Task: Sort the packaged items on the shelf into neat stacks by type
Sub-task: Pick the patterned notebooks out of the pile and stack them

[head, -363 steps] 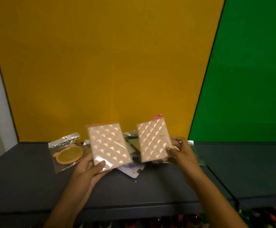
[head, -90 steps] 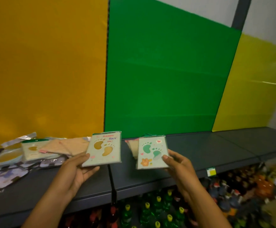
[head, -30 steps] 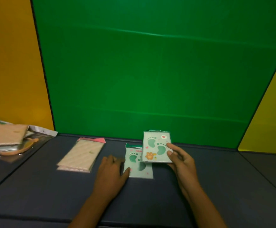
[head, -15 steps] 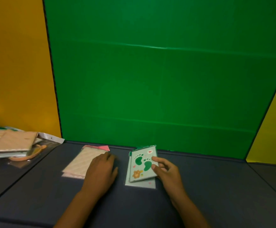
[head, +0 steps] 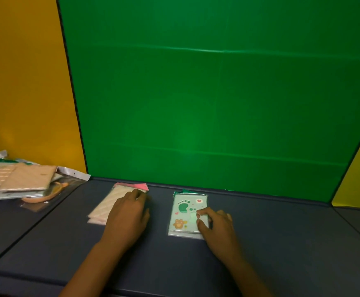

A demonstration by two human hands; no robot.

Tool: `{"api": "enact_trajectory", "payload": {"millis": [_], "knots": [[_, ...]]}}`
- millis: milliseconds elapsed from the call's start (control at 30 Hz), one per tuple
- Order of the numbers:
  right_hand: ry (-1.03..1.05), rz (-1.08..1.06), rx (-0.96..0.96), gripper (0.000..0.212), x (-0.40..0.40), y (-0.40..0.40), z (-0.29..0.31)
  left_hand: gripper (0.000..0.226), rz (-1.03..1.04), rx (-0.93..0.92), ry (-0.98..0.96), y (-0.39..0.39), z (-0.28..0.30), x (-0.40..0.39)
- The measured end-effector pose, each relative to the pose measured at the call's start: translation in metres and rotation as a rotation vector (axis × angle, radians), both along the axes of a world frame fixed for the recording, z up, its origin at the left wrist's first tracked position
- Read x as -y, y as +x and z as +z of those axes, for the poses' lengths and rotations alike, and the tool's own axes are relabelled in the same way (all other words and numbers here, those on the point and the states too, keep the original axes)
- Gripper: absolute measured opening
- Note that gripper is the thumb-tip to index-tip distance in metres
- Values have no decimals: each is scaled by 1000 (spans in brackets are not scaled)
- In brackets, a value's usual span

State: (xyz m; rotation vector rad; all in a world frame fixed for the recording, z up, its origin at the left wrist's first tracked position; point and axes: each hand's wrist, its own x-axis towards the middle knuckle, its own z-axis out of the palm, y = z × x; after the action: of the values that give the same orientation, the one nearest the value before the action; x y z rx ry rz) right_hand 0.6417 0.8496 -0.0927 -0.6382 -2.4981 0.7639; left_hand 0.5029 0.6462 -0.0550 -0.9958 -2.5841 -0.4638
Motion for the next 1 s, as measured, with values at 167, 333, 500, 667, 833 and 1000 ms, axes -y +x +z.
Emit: {"api": "enact_trajectory", "payload": {"millis": [167,333,500,667,833,1000], "knots": [[69,-6,75,27,4,0,1,38,12,14,5,-1,5,16],[231,-24,96,38,16,-4,22,39,16,-1,26,-2,15,47],[396,48,107,45,57,-21,56,40,20,-19,34,-11,25,96],[390,111,112,55,135,-44,65,41,43,-31,53,-23,33,174],[352,188,69,53,214,-73,64,44,115,-29,41,-35,31,260],[332,274,49,53,287,-107,60,38,190,21,32,-50,25,339]]}}
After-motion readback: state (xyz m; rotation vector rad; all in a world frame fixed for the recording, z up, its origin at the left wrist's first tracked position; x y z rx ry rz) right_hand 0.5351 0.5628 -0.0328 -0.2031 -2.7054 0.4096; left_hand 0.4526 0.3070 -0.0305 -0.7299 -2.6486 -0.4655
